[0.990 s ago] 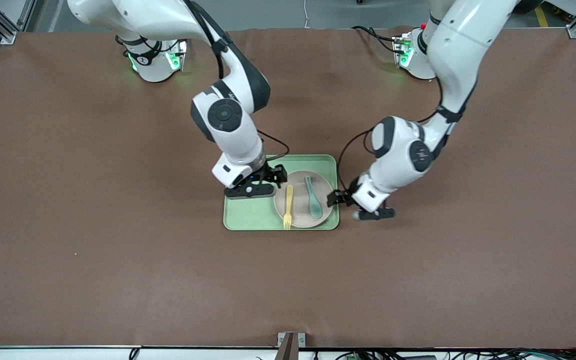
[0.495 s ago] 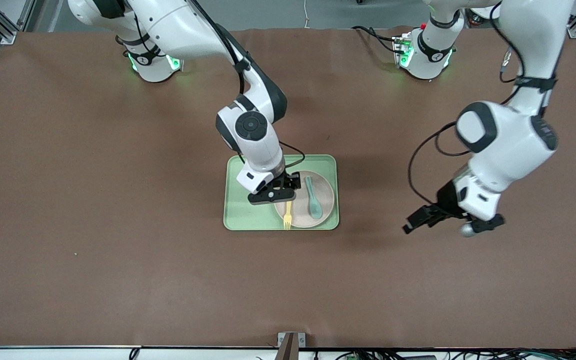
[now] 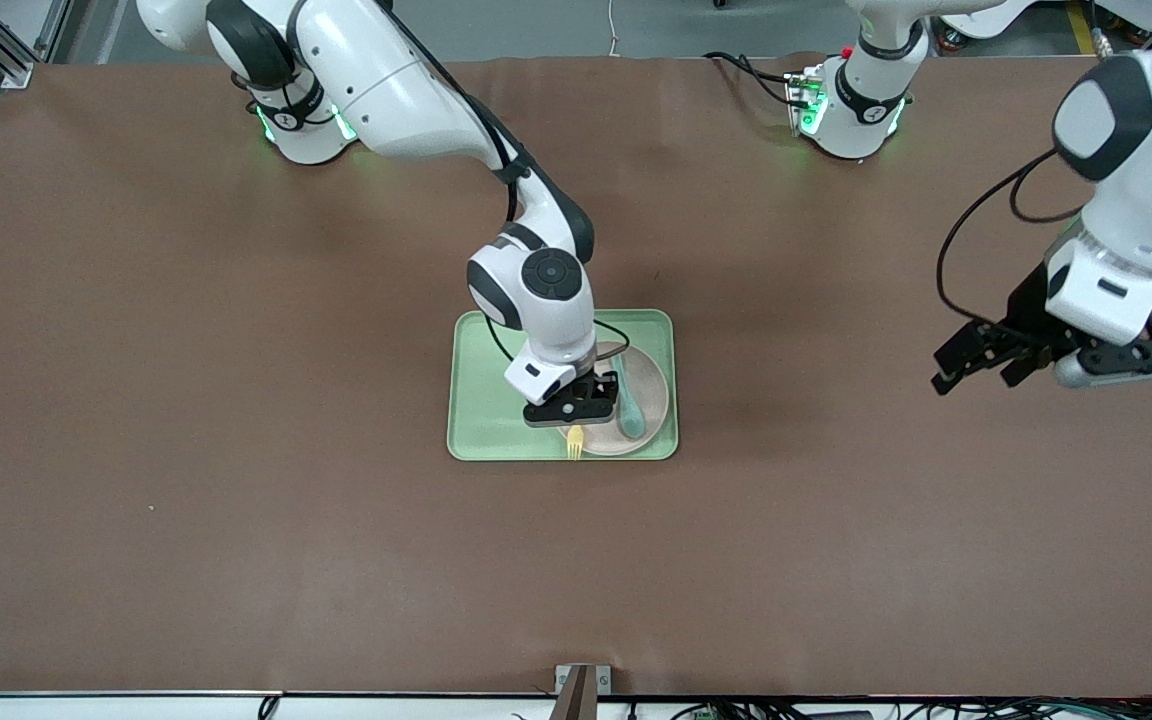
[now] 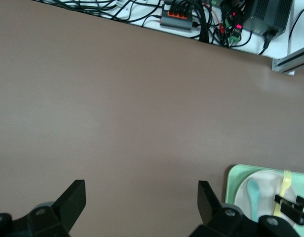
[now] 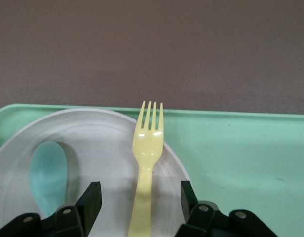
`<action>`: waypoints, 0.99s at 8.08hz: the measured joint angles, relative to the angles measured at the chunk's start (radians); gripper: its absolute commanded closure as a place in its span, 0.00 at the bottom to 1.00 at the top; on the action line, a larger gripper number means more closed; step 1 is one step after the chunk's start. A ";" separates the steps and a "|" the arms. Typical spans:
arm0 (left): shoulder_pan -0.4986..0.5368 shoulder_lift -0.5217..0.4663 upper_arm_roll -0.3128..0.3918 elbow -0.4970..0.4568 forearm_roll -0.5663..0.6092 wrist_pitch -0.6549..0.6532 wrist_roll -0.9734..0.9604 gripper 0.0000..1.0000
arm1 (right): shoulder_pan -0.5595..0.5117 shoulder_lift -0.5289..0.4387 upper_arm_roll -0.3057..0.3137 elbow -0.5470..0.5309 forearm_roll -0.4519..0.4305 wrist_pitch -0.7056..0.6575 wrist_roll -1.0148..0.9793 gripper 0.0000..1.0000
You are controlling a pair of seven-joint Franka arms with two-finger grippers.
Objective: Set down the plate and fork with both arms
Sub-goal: 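Grasp the yellow fork with the right gripper while the left gripper withdraws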
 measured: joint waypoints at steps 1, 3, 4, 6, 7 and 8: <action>-0.046 -0.053 0.065 -0.001 0.013 -0.081 0.041 0.00 | 0.005 0.012 0.000 0.010 0.000 0.000 0.002 0.27; -0.084 -0.129 0.135 -0.006 0.061 -0.203 0.103 0.00 | 0.006 0.027 -0.001 0.017 0.000 0.000 0.016 0.33; -0.084 -0.135 0.139 -0.002 0.091 -0.226 0.144 0.00 | 0.006 0.034 -0.001 0.022 0.000 0.000 0.019 0.44; -0.083 -0.090 0.139 0.079 0.109 -0.284 0.198 0.00 | 0.007 0.038 -0.001 0.025 0.000 0.000 0.036 0.65; -0.081 -0.047 0.143 0.155 0.109 -0.340 0.204 0.00 | 0.010 0.040 -0.001 0.027 -0.003 -0.002 0.063 0.75; -0.076 -0.016 0.146 0.209 0.109 -0.367 0.219 0.00 | 0.016 0.041 -0.001 0.027 -0.005 -0.002 0.079 0.81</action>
